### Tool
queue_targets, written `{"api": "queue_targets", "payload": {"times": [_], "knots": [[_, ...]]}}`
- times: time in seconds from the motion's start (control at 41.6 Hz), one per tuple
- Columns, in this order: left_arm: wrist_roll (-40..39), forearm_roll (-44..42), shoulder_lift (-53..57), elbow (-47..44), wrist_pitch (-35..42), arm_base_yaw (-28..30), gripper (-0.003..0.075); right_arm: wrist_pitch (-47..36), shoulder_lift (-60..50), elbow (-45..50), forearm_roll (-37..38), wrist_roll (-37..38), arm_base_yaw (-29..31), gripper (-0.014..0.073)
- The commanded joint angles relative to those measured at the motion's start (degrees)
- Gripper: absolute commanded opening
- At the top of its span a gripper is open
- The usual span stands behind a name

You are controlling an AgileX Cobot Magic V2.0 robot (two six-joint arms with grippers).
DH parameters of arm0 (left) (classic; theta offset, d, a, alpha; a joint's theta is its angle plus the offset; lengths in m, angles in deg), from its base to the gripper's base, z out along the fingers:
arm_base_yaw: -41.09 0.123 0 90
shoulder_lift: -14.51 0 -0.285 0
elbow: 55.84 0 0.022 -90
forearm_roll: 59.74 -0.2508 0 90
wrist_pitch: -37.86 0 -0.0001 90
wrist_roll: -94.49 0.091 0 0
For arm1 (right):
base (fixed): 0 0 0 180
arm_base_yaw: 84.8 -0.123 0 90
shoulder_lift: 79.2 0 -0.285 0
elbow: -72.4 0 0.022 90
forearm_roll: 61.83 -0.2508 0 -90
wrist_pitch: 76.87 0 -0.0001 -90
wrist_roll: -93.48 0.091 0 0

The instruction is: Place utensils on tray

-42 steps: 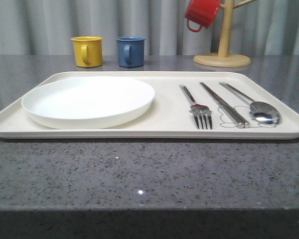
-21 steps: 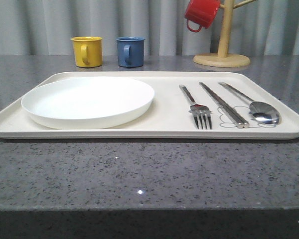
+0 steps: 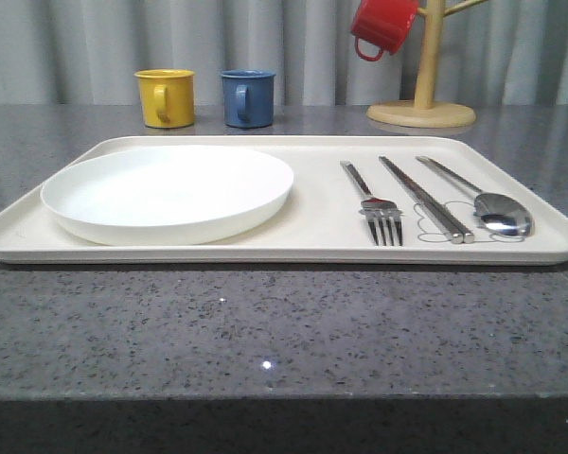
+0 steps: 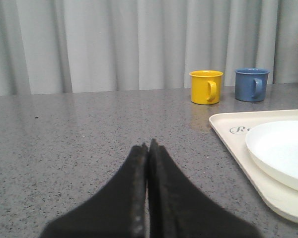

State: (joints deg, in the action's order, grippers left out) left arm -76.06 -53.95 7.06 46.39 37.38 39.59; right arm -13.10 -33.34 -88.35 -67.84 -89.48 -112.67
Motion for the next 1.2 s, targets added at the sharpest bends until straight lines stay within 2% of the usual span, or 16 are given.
{"api": "queue_targets", "payload": {"times": [0.0,0.793,0.913,1.177], "knots": [[-0.88,-0.12,1.22,0.19,4.7,0.09,-0.0018,-3.64,0.11,-1.32,0.11,-0.52,-0.05,-0.0069],[-0.88,-0.12,1.22,0.19,4.7,0.09,-0.0018,-4.97,-0.59,-0.66,0.98,-0.52,0.1,-0.0069],[-0.88,-0.12,1.22,0.19,4.7,0.09,-0.0018,-15.55,-4.61,5.21,1.04,-0.52,5.28,-0.0069],[-0.88,-0.12,1.22,0.19,4.7,0.09,-0.0018,-46.11,-20.76,32.36,1.14,-0.52,21.66,-0.0069]]}}
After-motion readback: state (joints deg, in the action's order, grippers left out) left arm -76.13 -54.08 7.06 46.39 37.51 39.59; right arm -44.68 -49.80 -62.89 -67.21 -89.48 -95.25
